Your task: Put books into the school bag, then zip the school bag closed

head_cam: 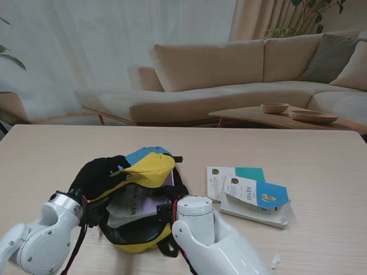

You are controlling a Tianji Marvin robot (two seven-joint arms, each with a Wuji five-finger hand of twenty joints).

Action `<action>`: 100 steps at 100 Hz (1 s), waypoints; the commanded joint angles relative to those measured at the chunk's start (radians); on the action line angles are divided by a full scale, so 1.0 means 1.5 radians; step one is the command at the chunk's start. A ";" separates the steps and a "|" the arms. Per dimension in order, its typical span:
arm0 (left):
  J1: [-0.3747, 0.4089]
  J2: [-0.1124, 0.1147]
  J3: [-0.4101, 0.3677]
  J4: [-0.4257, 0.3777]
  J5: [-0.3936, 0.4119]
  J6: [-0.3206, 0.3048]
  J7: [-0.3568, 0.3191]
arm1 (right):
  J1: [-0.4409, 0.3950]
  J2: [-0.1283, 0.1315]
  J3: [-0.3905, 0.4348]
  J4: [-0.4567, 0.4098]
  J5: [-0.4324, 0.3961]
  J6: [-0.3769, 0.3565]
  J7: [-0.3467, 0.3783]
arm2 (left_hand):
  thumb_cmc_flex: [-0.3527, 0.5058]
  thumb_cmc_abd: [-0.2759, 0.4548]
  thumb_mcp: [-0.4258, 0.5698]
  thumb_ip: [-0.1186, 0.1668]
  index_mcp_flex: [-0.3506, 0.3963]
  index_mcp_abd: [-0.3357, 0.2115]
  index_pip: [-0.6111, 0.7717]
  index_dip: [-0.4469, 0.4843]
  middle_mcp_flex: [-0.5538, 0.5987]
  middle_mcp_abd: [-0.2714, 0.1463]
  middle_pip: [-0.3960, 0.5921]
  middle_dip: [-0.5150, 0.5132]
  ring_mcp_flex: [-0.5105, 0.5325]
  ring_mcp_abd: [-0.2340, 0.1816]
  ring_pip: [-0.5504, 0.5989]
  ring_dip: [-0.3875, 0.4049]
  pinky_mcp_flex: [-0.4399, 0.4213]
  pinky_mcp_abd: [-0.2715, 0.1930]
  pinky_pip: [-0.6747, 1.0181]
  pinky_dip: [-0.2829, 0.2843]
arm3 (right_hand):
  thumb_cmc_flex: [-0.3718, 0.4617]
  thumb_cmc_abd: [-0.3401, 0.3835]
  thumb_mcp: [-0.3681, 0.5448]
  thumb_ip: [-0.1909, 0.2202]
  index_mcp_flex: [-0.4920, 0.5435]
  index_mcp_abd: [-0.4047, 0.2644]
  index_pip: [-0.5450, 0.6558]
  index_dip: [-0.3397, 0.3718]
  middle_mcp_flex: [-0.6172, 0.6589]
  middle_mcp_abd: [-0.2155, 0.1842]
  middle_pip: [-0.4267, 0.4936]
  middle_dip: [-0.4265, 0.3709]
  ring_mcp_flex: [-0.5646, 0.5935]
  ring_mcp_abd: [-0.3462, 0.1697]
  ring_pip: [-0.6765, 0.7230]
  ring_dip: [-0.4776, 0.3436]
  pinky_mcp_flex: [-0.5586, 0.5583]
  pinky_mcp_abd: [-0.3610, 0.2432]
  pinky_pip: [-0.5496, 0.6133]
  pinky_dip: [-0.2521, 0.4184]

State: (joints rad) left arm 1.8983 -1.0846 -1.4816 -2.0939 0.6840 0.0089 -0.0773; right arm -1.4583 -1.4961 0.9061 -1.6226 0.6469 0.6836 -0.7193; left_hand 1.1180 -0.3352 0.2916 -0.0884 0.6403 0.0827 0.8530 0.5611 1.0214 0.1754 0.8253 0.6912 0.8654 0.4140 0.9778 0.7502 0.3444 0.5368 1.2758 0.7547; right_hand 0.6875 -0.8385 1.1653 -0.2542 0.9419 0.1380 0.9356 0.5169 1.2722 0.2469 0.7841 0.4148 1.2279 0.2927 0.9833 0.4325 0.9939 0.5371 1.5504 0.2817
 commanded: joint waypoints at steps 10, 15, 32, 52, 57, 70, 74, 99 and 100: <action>0.009 -0.004 -0.004 -0.016 -0.004 -0.007 -0.014 | 0.027 -0.029 -0.013 0.031 0.027 -0.015 -0.013 | 0.052 0.032 0.019 0.000 0.010 -0.014 0.070 0.035 0.040 -0.008 0.044 0.009 0.006 0.027 0.022 0.005 -0.010 0.022 0.029 0.018 | 0.084 0.037 0.068 -0.001 0.051 -0.124 0.085 0.017 0.014 0.009 0.016 -0.010 0.045 -0.010 -0.006 -0.007 0.007 -0.002 0.017 -0.007; 0.009 -0.003 -0.004 -0.016 -0.005 -0.008 -0.016 | 0.034 -0.033 -0.017 0.041 0.034 -0.019 -0.021 | 0.053 0.033 0.018 0.001 0.010 -0.014 0.070 0.036 0.038 -0.007 0.044 0.009 0.005 0.027 0.022 0.005 -0.011 0.021 0.028 0.018 | 0.085 0.038 0.068 -0.001 0.051 -0.124 0.085 0.017 0.014 0.008 0.016 -0.010 0.044 -0.008 -0.008 -0.008 0.007 -0.002 0.017 -0.007; 0.009 -0.002 -0.004 -0.016 -0.009 -0.013 -0.026 | 0.051 -0.042 -0.029 0.063 0.043 -0.024 -0.029 | 0.055 0.036 0.011 0.001 0.009 -0.016 0.069 0.037 0.037 -0.009 0.043 0.010 0.003 0.026 0.020 0.005 -0.013 0.020 0.027 0.018 | 0.084 0.040 0.064 0.000 0.049 -0.125 0.084 0.018 0.011 0.007 0.017 -0.012 0.044 -0.010 -0.011 -0.009 0.003 -0.005 0.016 -0.008; 0.005 0.000 0.000 -0.013 -0.011 -0.013 -0.033 | 0.070 -0.053 -0.043 0.095 0.051 -0.028 -0.030 | 0.058 0.036 0.007 0.003 0.009 -0.016 0.068 0.037 0.036 -0.008 0.042 0.010 0.003 0.027 0.020 0.006 -0.014 0.020 0.027 0.018 | 0.085 0.048 0.055 -0.001 0.042 -0.129 0.082 0.017 0.004 0.004 0.018 -0.014 0.043 -0.012 -0.022 -0.014 -0.004 -0.008 0.015 -0.006; 0.005 0.000 0.001 -0.013 -0.011 -0.012 -0.034 | 0.074 -0.057 -0.047 0.103 0.051 -0.029 -0.031 | 0.058 0.037 0.006 0.003 0.009 -0.016 0.068 0.037 0.037 -0.008 0.043 0.010 0.003 0.026 0.020 0.006 -0.014 0.020 0.027 0.018 | 0.086 0.048 0.053 0.000 0.041 -0.129 0.082 0.017 0.003 0.004 0.020 -0.015 0.045 -0.011 -0.026 -0.015 -0.012 -0.018 0.014 -0.004; 0.005 0.000 0.001 -0.013 -0.010 -0.011 -0.033 | 0.083 -0.064 -0.055 0.120 0.052 -0.031 -0.032 | 0.059 0.037 0.003 0.003 0.009 -0.015 0.067 0.037 0.037 -0.008 0.042 0.010 0.003 0.026 0.020 0.006 -0.013 0.019 0.027 0.018 | 0.087 0.051 0.050 0.000 0.041 -0.130 0.082 0.017 0.001 0.002 0.021 -0.017 0.044 -0.012 -0.030 -0.016 -0.018 -0.022 0.013 -0.002; 0.005 0.000 0.002 -0.013 -0.010 -0.012 -0.033 | 0.084 -0.066 -0.058 0.124 0.049 -0.031 -0.032 | 0.060 0.037 0.003 0.004 0.009 -0.015 0.068 0.037 0.038 -0.008 0.043 0.010 0.003 0.026 0.020 0.006 -0.013 0.019 0.027 0.018 | 0.087 0.052 0.049 -0.001 0.040 -0.130 0.082 0.017 -0.001 0.002 0.020 -0.017 0.044 -0.013 -0.031 -0.017 -0.019 -0.023 0.013 -0.002; 0.011 -0.001 0.000 -0.016 -0.010 -0.013 -0.027 | 0.091 -0.079 -0.067 0.146 0.010 -0.029 -0.031 | 0.061 0.038 0.000 0.005 0.010 -0.014 0.067 0.037 0.038 -0.008 0.042 0.011 0.004 0.027 0.020 0.006 -0.013 0.020 0.027 0.018 | 0.071 0.051 0.039 -0.006 0.010 -0.096 0.055 -0.063 -0.019 0.006 -0.016 -0.057 0.033 -0.004 -0.105 -0.043 -0.054 -0.034 -0.016 0.004; 0.011 -0.001 -0.001 -0.016 -0.010 -0.012 -0.027 | 0.091 -0.079 -0.067 0.146 0.007 -0.027 -0.031 | 0.061 0.038 0.000 0.005 0.009 -0.014 0.067 0.037 0.038 -0.008 0.042 0.011 0.004 0.027 0.020 0.006 -0.013 0.020 0.027 0.018 | 0.066 0.048 0.039 -0.007 0.005 -0.091 0.052 -0.073 -0.023 0.008 -0.021 -0.062 0.028 -0.003 -0.112 -0.045 -0.060 -0.035 -0.020 0.004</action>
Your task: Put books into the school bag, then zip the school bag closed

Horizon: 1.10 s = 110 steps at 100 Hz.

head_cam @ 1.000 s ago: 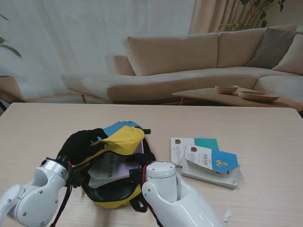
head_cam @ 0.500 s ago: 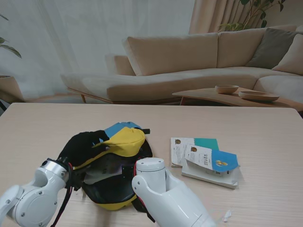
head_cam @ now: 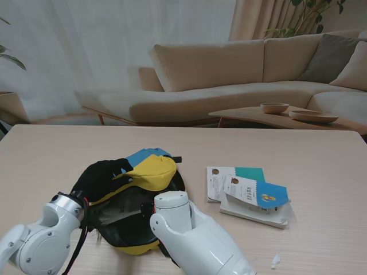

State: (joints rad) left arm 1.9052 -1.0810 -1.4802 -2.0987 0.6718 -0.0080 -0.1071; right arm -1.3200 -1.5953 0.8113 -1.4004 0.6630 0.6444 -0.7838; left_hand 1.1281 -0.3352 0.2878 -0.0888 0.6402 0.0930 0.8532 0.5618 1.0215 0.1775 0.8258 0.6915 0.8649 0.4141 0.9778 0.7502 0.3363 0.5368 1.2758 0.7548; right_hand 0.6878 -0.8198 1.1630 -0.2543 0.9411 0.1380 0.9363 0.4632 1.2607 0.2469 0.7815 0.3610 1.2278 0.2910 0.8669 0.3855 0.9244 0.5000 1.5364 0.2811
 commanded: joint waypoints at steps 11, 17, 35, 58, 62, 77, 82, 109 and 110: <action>0.009 -0.004 -0.003 -0.014 0.000 -0.002 -0.005 | -0.001 -0.010 -0.004 -0.001 -0.021 0.004 0.028 | 0.055 0.038 0.002 0.005 0.009 -0.022 0.067 0.036 0.037 -0.009 0.042 0.011 0.004 0.026 0.020 0.007 -0.007 0.019 0.028 0.018 | -0.014 -0.017 0.064 -0.011 -0.053 -0.039 -0.005 -0.132 -0.078 0.017 -0.065 -0.051 -0.037 0.007 -0.121 -0.040 -0.071 -0.015 -0.057 0.007; 0.010 -0.004 -0.003 -0.014 0.000 -0.003 -0.004 | -0.002 -0.010 -0.004 0.000 -0.042 0.009 0.036 | 0.055 0.038 0.002 0.005 0.009 -0.021 0.067 0.036 0.037 -0.010 0.042 0.011 0.004 0.026 0.020 0.007 -0.008 0.019 0.027 0.018 | -0.046 -0.004 0.062 -0.006 -0.060 -0.023 -0.056 -0.142 -0.104 0.017 -0.077 -0.038 -0.059 0.005 -0.147 -0.047 -0.088 -0.020 -0.072 0.017; 0.010 -0.004 -0.003 -0.014 -0.002 -0.005 -0.004 | -0.002 -0.007 0.000 0.002 -0.105 0.030 0.061 | 0.056 0.038 0.000 0.005 0.009 -0.021 0.067 0.036 0.037 -0.010 0.042 0.011 0.004 0.026 0.020 0.007 -0.008 0.019 0.028 0.018 | -0.125 -0.002 0.050 0.079 -0.092 0.025 -0.271 -0.058 -0.216 0.035 -0.111 -0.031 -0.158 0.009 -0.226 -0.077 -0.157 -0.028 -0.131 0.023; 0.006 -0.004 -0.003 -0.011 -0.007 -0.009 -0.007 | -0.005 0.003 0.007 -0.018 -0.152 0.051 0.086 | 0.056 0.039 -0.001 0.005 0.008 -0.022 0.067 0.036 0.038 -0.011 0.042 0.012 0.005 0.025 0.020 0.007 -0.007 0.019 0.028 0.018 | -0.148 -0.003 0.024 0.076 -0.236 0.072 -0.351 -0.102 -0.409 0.057 -0.116 -0.021 -0.319 0.014 -0.326 -0.094 -0.268 -0.060 -0.213 0.018; 0.005 -0.004 -0.003 -0.010 -0.006 -0.008 -0.007 | -0.006 0.005 0.007 -0.022 -0.157 0.051 0.087 | 0.056 0.039 -0.001 0.005 0.008 -0.021 0.067 0.036 0.037 -0.011 0.042 0.012 0.005 0.025 0.020 0.007 -0.006 0.019 0.028 0.018 | -0.148 -0.002 0.023 0.077 -0.255 0.075 -0.356 -0.110 -0.439 0.057 -0.120 -0.022 -0.347 0.011 -0.343 -0.098 -0.292 -0.067 -0.228 0.016; 0.002 -0.004 -0.002 -0.008 -0.002 -0.005 -0.007 | -0.010 0.014 0.011 -0.038 -0.183 0.050 0.097 | 0.058 0.039 -0.001 0.006 0.009 -0.020 0.067 0.036 0.038 -0.010 0.043 0.012 0.006 0.025 0.020 0.007 -0.006 0.019 0.028 0.018 | -0.150 0.015 0.009 0.079 -0.361 0.083 -0.307 -0.184 -0.572 0.046 -0.124 -0.030 -0.457 -0.009 -0.422 -0.129 -0.390 -0.122 -0.309 0.010; 0.002 -0.004 -0.002 -0.008 -0.001 -0.004 -0.006 | -0.012 0.015 0.012 -0.043 -0.189 0.049 0.096 | 0.057 0.039 -0.002 0.006 0.008 -0.020 0.067 0.036 0.037 -0.011 0.042 0.012 0.006 0.025 0.020 0.007 -0.006 0.020 0.028 0.018 | -0.147 0.018 0.007 0.079 -0.388 0.085 -0.292 -0.192 -0.612 0.040 -0.126 -0.033 -0.490 -0.020 -0.453 -0.145 -0.427 -0.142 -0.338 0.000; -0.008 -0.003 0.001 0.001 0.012 0.000 -0.003 | -0.024 0.040 0.015 -0.078 -0.238 0.041 0.127 | 0.058 0.038 -0.002 0.006 0.008 -0.020 0.069 0.037 0.039 -0.012 0.044 0.012 0.007 0.024 0.021 0.007 -0.004 0.019 0.029 0.019 | -0.152 0.051 -0.010 0.082 -0.471 0.063 -0.291 -0.224 -0.727 -0.013 -0.124 -0.042 -0.561 -0.084 -0.584 -0.221 -0.552 -0.230 -0.425 -0.037; -0.009 -0.003 0.001 0.002 0.013 0.001 -0.003 | -0.024 0.041 0.015 -0.080 -0.240 0.041 0.130 | 0.058 0.038 -0.001 0.006 0.008 -0.020 0.069 0.037 0.039 -0.012 0.045 0.013 0.007 0.024 0.021 0.007 -0.004 0.019 0.029 0.019 | -0.153 0.053 -0.011 0.082 -0.474 0.061 -0.291 -0.224 -0.728 -0.014 -0.124 -0.042 -0.564 -0.087 -0.584 -0.221 -0.555 -0.232 -0.426 -0.037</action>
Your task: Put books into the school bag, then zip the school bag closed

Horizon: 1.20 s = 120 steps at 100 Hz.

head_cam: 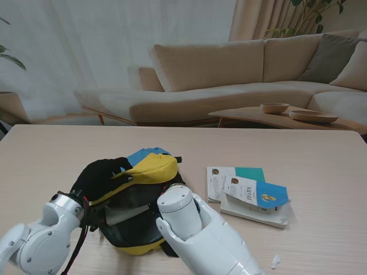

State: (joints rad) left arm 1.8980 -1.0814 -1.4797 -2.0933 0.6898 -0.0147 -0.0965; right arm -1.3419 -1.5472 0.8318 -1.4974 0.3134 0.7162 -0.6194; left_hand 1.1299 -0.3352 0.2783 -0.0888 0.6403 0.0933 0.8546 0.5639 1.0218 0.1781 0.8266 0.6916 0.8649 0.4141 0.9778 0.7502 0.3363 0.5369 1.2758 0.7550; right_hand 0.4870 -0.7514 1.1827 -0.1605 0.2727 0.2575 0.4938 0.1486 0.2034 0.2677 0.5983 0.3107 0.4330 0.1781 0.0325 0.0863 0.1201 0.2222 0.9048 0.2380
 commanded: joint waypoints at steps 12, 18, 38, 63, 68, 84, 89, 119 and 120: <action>-0.017 -0.003 0.006 0.010 -0.002 0.014 -0.013 | -0.021 0.027 -0.001 -0.036 -0.034 -0.016 0.047 | 0.057 0.038 0.006 0.006 0.009 -0.020 0.069 0.036 0.037 -0.013 0.044 0.012 0.007 0.024 0.021 0.007 -0.004 0.019 0.030 0.019 | -0.021 0.046 -0.045 0.030 -0.046 -0.043 0.024 -0.015 -0.024 -0.060 -0.018 -0.019 -0.065 -0.054 -0.030 -0.028 -0.065 -0.083 -0.008 -0.011; -0.023 -0.002 0.008 0.016 -0.003 0.019 -0.017 | -0.028 0.037 -0.003 -0.047 -0.051 -0.024 0.062 | 0.057 0.037 0.006 0.005 0.009 -0.020 0.069 0.036 0.039 -0.012 0.045 0.013 0.008 0.024 0.021 0.007 -0.003 0.019 0.030 0.019 | -0.023 0.056 -0.047 0.035 -0.054 -0.061 0.042 -0.012 -0.021 -0.085 -0.025 -0.023 -0.076 -0.083 -0.031 -0.031 -0.087 -0.110 -0.004 -0.010; -0.040 -0.002 0.015 0.032 -0.008 0.028 -0.022 | -0.060 0.075 0.000 -0.090 -0.088 -0.048 0.114 | 0.057 0.037 0.007 0.005 0.009 -0.019 0.070 0.036 0.037 -0.012 0.044 0.012 0.008 0.026 0.022 0.007 -0.003 0.020 0.030 0.019 | -0.033 0.081 -0.045 0.044 -0.069 -0.087 0.072 -0.005 -0.017 -0.113 -0.033 -0.024 -0.087 -0.116 -0.026 -0.029 -0.117 -0.151 0.012 -0.005; -0.053 -0.001 0.020 0.045 -0.013 0.036 -0.024 | -0.123 0.128 0.022 -0.170 -0.106 -0.092 0.185 | 0.056 0.037 0.007 0.005 0.008 -0.020 0.071 0.037 0.038 -0.012 0.045 0.012 0.008 0.025 0.022 0.007 -0.003 0.020 0.030 0.018 | -0.031 0.074 -0.027 0.044 -0.007 -0.083 0.081 0.001 0.024 -0.094 0.022 -0.002 -0.089 -0.089 0.121 0.065 -0.083 -0.121 0.050 0.016; -0.054 -0.001 0.021 0.046 -0.014 0.036 -0.024 | -0.135 0.139 0.027 -0.185 -0.111 -0.103 0.203 | 0.056 0.037 0.007 0.005 0.008 -0.019 0.070 0.037 0.036 -0.012 0.044 0.012 0.008 0.025 0.022 0.007 -0.003 0.020 0.030 0.018 | -0.031 0.074 -0.025 0.044 0.008 -0.081 0.080 0.003 0.037 -0.091 0.022 -0.001 -0.089 -0.086 0.144 0.078 -0.077 -0.117 0.057 0.020; -0.056 -0.001 0.024 0.047 -0.016 0.038 -0.026 | -0.180 0.177 0.054 -0.239 -0.129 -0.141 0.263 | 0.055 0.038 0.007 0.005 0.007 -0.022 0.071 0.037 0.036 -0.012 0.043 0.011 0.005 0.025 0.021 0.007 -0.005 0.019 0.029 0.018 | -0.033 0.075 -0.022 0.045 0.045 -0.073 0.081 0.008 0.073 -0.074 0.025 0.003 -0.072 -0.067 0.185 0.099 -0.057 -0.097 0.077 0.031; -0.056 -0.001 0.024 0.047 -0.016 0.037 -0.028 | -0.195 0.190 0.067 -0.254 -0.137 -0.155 0.287 | 0.054 0.038 0.006 0.004 0.007 -0.021 0.070 0.037 0.036 -0.011 0.043 0.011 0.003 0.026 0.020 0.006 -0.007 0.019 0.028 0.018 | -0.035 0.075 -0.021 0.045 0.051 -0.071 0.081 0.009 0.079 -0.071 0.026 0.003 -0.068 -0.065 0.192 0.102 -0.055 -0.096 0.081 0.034; -0.043 0.002 0.046 0.043 -0.013 0.044 -0.039 | -0.306 0.250 0.189 -0.326 -0.169 -0.259 0.407 | 0.053 0.040 0.003 0.005 0.005 -0.022 0.066 0.033 0.031 -0.011 0.037 0.008 -0.004 0.027 0.014 0.005 -0.015 0.015 0.024 0.016 | -0.036 0.077 -0.026 0.045 0.065 -0.062 0.063 0.005 0.087 -0.063 0.020 0.003 -0.068 -0.058 0.198 0.106 -0.054 -0.091 0.085 0.038; -0.043 0.002 0.047 0.043 -0.013 0.045 -0.040 | -0.310 0.251 0.193 -0.328 -0.169 -0.262 0.409 | 0.054 0.040 0.003 0.005 0.004 -0.022 0.066 0.033 0.031 -0.011 0.036 0.008 -0.005 0.027 0.014 0.005 -0.015 0.015 0.023 0.016 | -0.036 0.077 -0.026 0.045 0.065 -0.062 0.063 0.005 0.087 -0.063 0.019 0.003 -0.069 -0.058 0.197 0.106 -0.055 -0.091 0.084 0.038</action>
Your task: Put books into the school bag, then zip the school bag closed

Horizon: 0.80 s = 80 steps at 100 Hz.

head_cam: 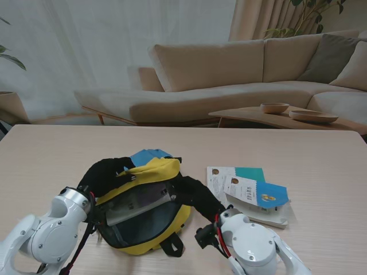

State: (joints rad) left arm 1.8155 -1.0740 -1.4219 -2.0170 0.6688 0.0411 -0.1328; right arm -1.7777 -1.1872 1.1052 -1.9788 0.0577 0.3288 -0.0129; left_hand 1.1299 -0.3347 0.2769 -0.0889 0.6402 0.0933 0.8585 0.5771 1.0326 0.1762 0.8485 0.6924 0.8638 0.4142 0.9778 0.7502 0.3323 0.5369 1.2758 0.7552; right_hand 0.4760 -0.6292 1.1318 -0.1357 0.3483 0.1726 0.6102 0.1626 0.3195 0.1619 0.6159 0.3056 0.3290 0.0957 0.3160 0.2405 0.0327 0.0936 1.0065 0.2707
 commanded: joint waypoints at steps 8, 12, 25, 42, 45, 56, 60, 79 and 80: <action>0.017 -0.001 0.019 -0.008 0.005 0.015 -0.020 | -0.040 0.016 0.039 -0.015 0.004 -0.026 0.015 | 0.052 0.040 0.002 0.005 0.004 -0.023 0.061 0.021 0.023 -0.009 0.019 0.006 -0.006 0.027 0.012 0.004 -0.014 0.014 0.022 0.015 | -0.027 -0.005 0.005 0.028 0.016 -0.005 -0.021 -0.005 0.009 0.008 0.004 0.006 0.001 -0.004 0.004 0.002 0.002 -0.004 0.014 0.015; 0.020 -0.001 0.024 -0.008 0.008 0.020 -0.023 | -0.047 0.018 0.050 -0.017 0.000 -0.037 0.018 | 0.052 0.041 0.002 0.005 0.004 -0.023 0.061 0.020 0.022 -0.009 0.018 0.005 -0.007 0.027 0.010 0.004 -0.015 0.013 0.021 0.015 | -0.029 -0.003 0.004 0.028 0.015 -0.005 -0.023 -0.006 0.009 0.008 0.004 0.006 0.000 -0.003 0.003 0.001 0.003 -0.003 0.013 0.015; 0.024 0.002 0.050 -0.004 0.012 0.045 -0.032 | -0.065 0.018 0.079 -0.026 0.005 -0.056 0.017 | 0.049 0.044 -0.002 0.005 -0.002 -0.026 0.053 0.011 0.016 -0.008 0.012 0.002 -0.017 0.027 0.003 0.001 -0.025 0.008 0.016 0.012 | -0.028 -0.003 0.002 0.028 0.016 -0.004 -0.027 -0.007 0.008 0.008 0.001 0.005 -0.001 -0.003 0.000 -0.001 0.001 -0.004 0.011 0.015; 0.024 0.005 0.084 0.006 0.012 0.090 -0.046 | -0.064 0.015 0.094 -0.025 0.012 -0.059 0.007 | 0.037 0.044 -0.015 0.010 -0.025 -0.026 0.027 -0.014 -0.015 -0.002 -0.007 -0.005 -0.054 0.029 -0.021 -0.004 -0.058 -0.005 -0.002 0.002 | -0.027 -0.003 0.001 0.029 0.016 -0.004 -0.031 -0.007 0.006 0.007 -0.001 0.005 -0.003 -0.004 -0.003 -0.002 -0.001 -0.004 0.009 0.014; 0.025 0.005 0.090 0.008 0.010 0.099 -0.047 | -0.064 0.014 0.096 -0.025 0.014 -0.058 0.005 | 0.032 0.043 -0.016 0.011 -0.031 -0.024 0.022 -0.018 -0.024 0.000 -0.011 -0.005 -0.062 0.029 -0.027 -0.005 -0.065 -0.007 -0.005 0.000 | -0.027 -0.003 0.001 0.029 0.016 -0.003 -0.031 -0.007 0.005 0.007 -0.001 0.005 -0.003 -0.004 -0.004 -0.002 -0.001 -0.004 0.008 0.014; 0.031 0.006 0.102 0.009 0.008 0.120 -0.052 | -0.060 0.012 0.100 -0.021 0.013 -0.060 0.000 | -0.014 0.028 -0.002 0.015 -0.056 -0.021 -0.003 -0.019 -0.054 0.008 -0.064 0.019 -0.103 0.027 -0.073 -0.012 -0.094 -0.019 -0.017 -0.019 | -0.027 -0.003 0.001 0.029 0.017 -0.003 -0.032 -0.007 0.006 0.007 -0.001 0.005 -0.003 -0.004 -0.003 -0.002 0.000 -0.004 0.008 0.014; 0.035 0.006 0.105 0.009 0.009 0.123 -0.053 | -0.058 0.011 0.101 -0.020 0.013 -0.060 -0.003 | -0.036 0.024 -0.001 0.018 -0.069 -0.021 -0.017 -0.022 -0.073 0.010 -0.082 0.010 -0.120 0.024 -0.096 -0.020 -0.105 -0.022 -0.023 -0.024 | -0.027 -0.003 0.001 0.029 0.017 -0.003 -0.033 -0.007 0.005 0.008 -0.001 0.005 -0.004 -0.004 -0.004 -0.002 -0.001 -0.004 0.008 0.014; 0.064 0.011 0.092 -0.013 0.011 0.117 -0.073 | -0.052 0.009 0.110 -0.016 0.010 -0.064 -0.013 | -0.242 0.048 0.115 0.029 -0.155 0.003 -0.166 -0.041 -0.228 0.020 -0.210 -0.084 -0.245 -0.004 -0.252 -0.074 -0.189 -0.044 -0.128 -0.079 | -0.028 -0.002 0.000 0.029 0.017 -0.004 -0.033 -0.006 0.006 0.007 -0.001 0.006 -0.004 -0.005 -0.004 -0.002 0.000 -0.003 0.006 0.014; 0.066 0.011 0.091 -0.014 0.011 0.115 -0.073 | -0.052 0.009 0.111 -0.016 0.010 -0.064 -0.013 | -0.246 0.048 0.114 0.028 -0.160 0.003 -0.170 -0.043 -0.235 0.020 -0.216 -0.087 -0.252 -0.006 -0.258 -0.077 -0.194 -0.045 -0.134 -0.081 | -0.029 -0.002 0.000 0.029 0.017 -0.005 -0.033 -0.006 0.006 0.007 -0.001 0.006 -0.004 -0.005 -0.004 -0.003 -0.001 -0.003 0.006 0.014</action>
State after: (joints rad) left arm 1.8868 -1.0587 -1.2802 -2.0180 0.6845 0.2263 -0.2295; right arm -1.8542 -1.1655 1.2680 -2.0032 0.0785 0.2411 -0.0422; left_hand 0.8351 -0.2939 0.4066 -0.0886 0.4598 0.0904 0.6494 0.5382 0.7459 0.2001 0.5862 0.6053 0.5440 0.4225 0.6657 0.6720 0.0906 0.4956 1.1447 0.6744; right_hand 0.4760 -0.6292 1.1326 -0.1357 0.3589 0.1793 0.5714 0.1635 0.3195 0.1649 0.6146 0.3056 0.3290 0.0988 0.3160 0.2405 0.0327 0.1039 1.0065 0.2794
